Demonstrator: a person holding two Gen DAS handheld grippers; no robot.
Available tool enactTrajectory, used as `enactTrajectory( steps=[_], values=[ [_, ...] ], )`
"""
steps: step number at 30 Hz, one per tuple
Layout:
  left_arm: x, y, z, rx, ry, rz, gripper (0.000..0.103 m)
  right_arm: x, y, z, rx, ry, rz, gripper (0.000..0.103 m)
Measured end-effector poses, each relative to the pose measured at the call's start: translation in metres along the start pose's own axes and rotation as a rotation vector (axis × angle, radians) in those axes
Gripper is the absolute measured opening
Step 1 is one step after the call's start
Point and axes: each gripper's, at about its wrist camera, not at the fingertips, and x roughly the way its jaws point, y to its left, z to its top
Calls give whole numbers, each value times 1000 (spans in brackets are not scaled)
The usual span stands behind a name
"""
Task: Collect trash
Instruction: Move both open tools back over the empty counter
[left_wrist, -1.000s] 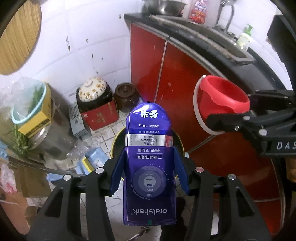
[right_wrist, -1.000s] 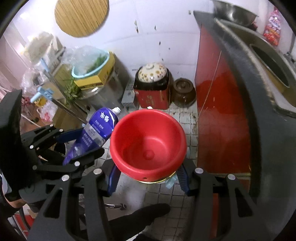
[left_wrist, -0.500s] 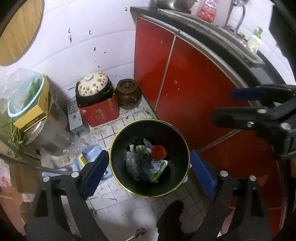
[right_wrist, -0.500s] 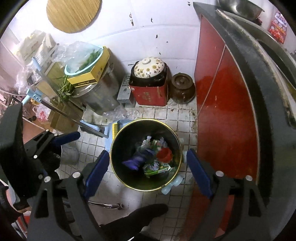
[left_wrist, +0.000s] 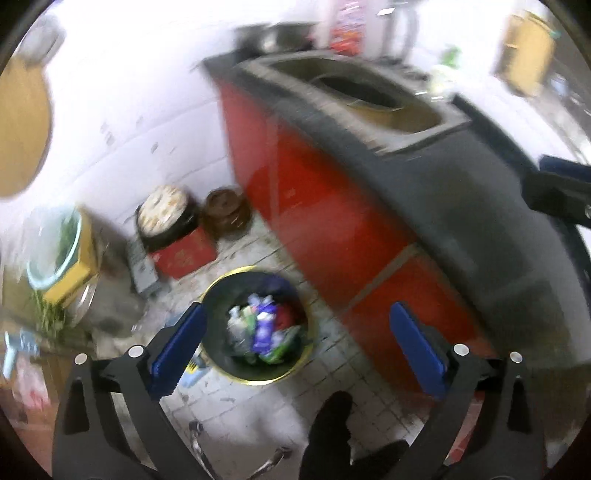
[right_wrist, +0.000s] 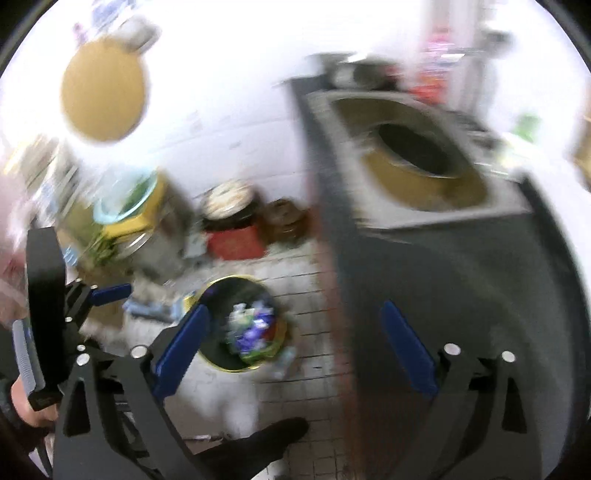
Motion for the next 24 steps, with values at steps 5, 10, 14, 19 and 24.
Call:
enactTrajectory(
  steps=[5, 10, 14, 19, 24],
  values=[
    [-42, -111, 31, 147, -76, -136, 96, -103, -98, -52, 213, -77, -239, 95],
    [-67, -232, 38, 338, -81, -295, 96, -189, -182, -133, 461, -99, -463, 96],
    [-81, -319, 28, 490, -95, -340, 96, -242, -223, -207, 662, -110, -597, 96],
    [-94, -399, 7, 608, -75, -399, 96, -288, -253, -294, 852, -106, -710, 96],
    [-110, -452, -22, 713, -79, -429, 96, -313, -265, -353, 986, -108, -733, 96]
  ],
)
